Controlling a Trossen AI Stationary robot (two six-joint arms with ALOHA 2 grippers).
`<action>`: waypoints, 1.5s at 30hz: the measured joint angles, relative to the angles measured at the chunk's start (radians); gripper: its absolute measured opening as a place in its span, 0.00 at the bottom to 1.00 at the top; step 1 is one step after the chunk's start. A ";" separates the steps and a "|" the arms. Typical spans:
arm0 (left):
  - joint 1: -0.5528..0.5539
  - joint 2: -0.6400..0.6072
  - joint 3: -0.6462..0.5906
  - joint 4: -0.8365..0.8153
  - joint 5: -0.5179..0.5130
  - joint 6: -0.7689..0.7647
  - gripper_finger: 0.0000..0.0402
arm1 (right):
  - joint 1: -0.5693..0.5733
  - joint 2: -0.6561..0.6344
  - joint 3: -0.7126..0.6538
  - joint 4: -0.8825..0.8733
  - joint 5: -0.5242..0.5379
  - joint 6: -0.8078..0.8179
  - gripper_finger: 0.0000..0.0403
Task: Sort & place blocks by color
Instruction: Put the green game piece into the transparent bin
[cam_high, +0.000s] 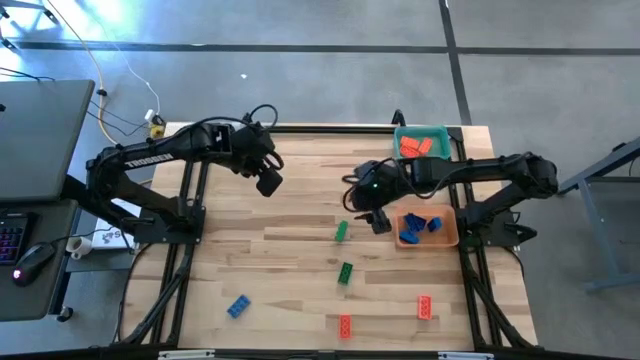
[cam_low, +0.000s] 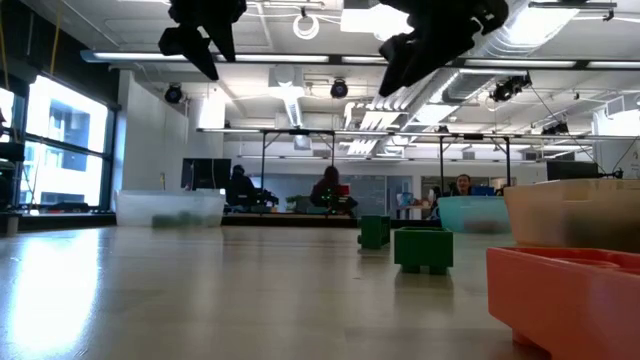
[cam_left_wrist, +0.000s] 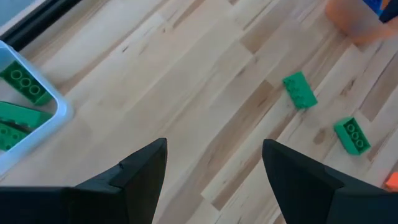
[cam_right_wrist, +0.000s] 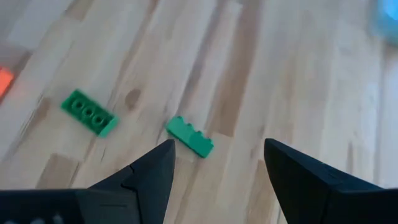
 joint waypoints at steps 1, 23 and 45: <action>-0.004 0.001 -0.001 -0.001 -0.001 -0.001 0.63 | 0.000 0.012 0.000 0.005 -0.022 -0.039 0.58; -0.078 0.001 -0.001 0.046 -0.026 -0.096 0.63 | 0.000 0.333 0.000 0.096 -0.049 -0.487 0.58; -0.103 0.001 -0.001 0.046 -0.105 -0.124 0.63 | -0.001 0.485 0.000 0.134 -0.009 -0.558 0.50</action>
